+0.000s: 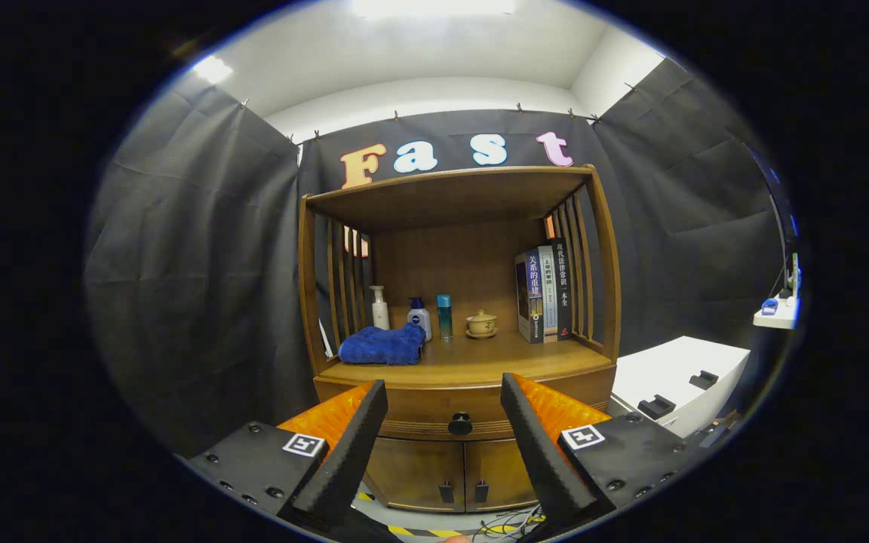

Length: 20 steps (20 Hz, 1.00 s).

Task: Pull open the drawer, take out the items inside it, and place them on the countertop above the cabinet.

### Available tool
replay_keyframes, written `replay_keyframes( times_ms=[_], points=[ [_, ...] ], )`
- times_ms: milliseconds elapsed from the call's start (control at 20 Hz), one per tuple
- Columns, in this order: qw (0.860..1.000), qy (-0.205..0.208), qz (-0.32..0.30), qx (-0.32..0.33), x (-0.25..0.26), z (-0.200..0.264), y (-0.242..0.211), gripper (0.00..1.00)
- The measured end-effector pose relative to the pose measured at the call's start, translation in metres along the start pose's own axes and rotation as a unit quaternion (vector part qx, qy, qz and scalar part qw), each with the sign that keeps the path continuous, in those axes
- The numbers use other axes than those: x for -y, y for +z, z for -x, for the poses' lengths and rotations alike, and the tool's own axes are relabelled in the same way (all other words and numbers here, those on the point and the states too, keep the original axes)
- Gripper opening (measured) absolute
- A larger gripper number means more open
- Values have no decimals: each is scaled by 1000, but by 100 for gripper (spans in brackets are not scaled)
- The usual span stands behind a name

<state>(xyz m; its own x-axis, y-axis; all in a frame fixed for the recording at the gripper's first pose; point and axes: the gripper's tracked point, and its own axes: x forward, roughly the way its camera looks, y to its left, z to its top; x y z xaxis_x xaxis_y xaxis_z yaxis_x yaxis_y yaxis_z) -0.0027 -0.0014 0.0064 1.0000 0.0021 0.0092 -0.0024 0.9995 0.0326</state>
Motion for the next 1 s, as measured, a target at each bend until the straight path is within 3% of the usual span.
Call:
replay_keyframes(
  times_ms=[550, 1000],
  points=[
    [1000, -11, -10, -1, 3, -13, -7, 98],
    [999, -48, 2, 19, 25, -107, -23, 98]
  ],
)
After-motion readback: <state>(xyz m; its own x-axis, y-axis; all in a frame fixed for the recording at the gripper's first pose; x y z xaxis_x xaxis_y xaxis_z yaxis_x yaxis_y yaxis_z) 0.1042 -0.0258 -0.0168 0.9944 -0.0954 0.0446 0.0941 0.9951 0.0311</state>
